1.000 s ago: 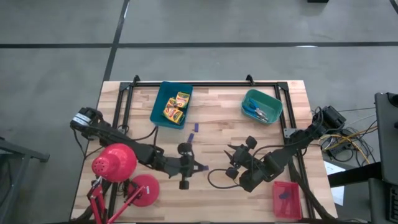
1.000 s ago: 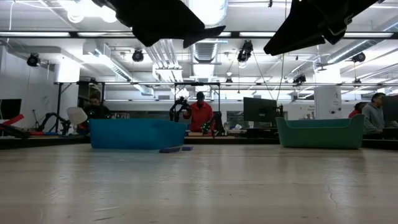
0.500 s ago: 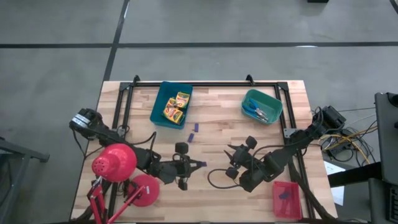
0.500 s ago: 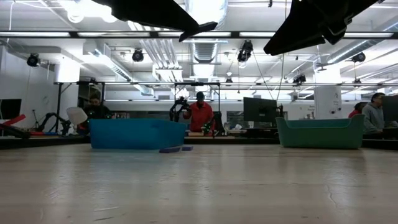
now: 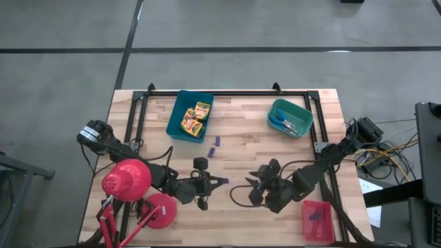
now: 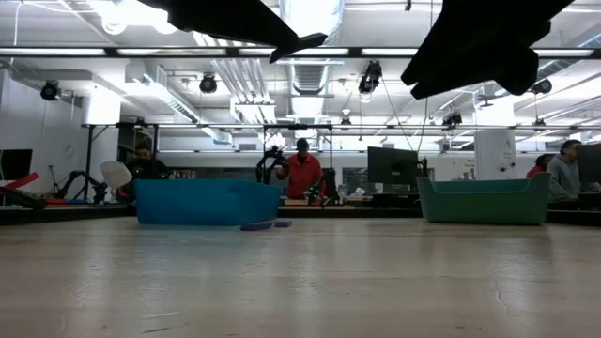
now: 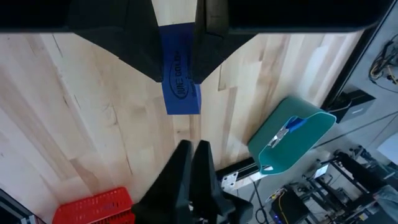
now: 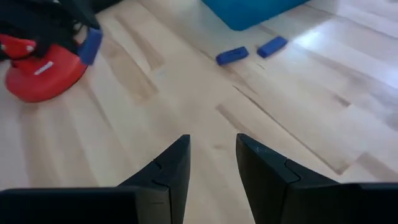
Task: Pick & Place School Supplies
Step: Put the purple eraser into the red bin
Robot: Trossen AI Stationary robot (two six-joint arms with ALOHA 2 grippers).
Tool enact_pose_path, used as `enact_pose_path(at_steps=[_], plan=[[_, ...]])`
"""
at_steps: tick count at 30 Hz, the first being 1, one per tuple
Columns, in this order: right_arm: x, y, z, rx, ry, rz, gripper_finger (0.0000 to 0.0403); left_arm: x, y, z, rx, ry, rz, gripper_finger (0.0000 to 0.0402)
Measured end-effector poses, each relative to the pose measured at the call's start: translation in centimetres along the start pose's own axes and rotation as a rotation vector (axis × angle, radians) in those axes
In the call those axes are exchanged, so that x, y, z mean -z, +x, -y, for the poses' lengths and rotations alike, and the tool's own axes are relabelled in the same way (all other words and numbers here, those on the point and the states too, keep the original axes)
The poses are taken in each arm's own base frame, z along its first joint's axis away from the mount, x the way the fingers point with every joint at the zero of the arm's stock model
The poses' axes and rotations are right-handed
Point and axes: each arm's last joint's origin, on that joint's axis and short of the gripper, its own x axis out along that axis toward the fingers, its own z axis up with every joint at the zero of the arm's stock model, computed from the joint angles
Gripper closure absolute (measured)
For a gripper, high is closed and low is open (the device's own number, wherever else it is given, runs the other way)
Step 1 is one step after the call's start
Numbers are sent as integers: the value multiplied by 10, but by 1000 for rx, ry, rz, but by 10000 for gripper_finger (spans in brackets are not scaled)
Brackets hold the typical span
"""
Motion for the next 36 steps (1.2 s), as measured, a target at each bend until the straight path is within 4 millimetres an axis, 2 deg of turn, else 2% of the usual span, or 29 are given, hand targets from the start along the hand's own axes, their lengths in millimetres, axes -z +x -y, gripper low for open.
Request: enact_pose_path(at_steps=[6, 17, 20, 27, 36], plan=[[-5, 2, -5, -45, 81, 25, 280, 0, 0, 0, 0, -32, 0, 323], [-23, -2, -27, -233, 80, 146, 280, 6, 0, 1, 2, -55, -16, 323], [-25, -1, -29, -270, 110, 129, 280, 6, 0, 1, 9, -64, -12, 323], [-23, 0, -29, -334, 348, 27, 280, 5, 0, 2, 12, -63, -8, 323], [-22, 11, -21, -356, 393, -2, 293, 5, -2, 4, 21, -65, -3, 323]])
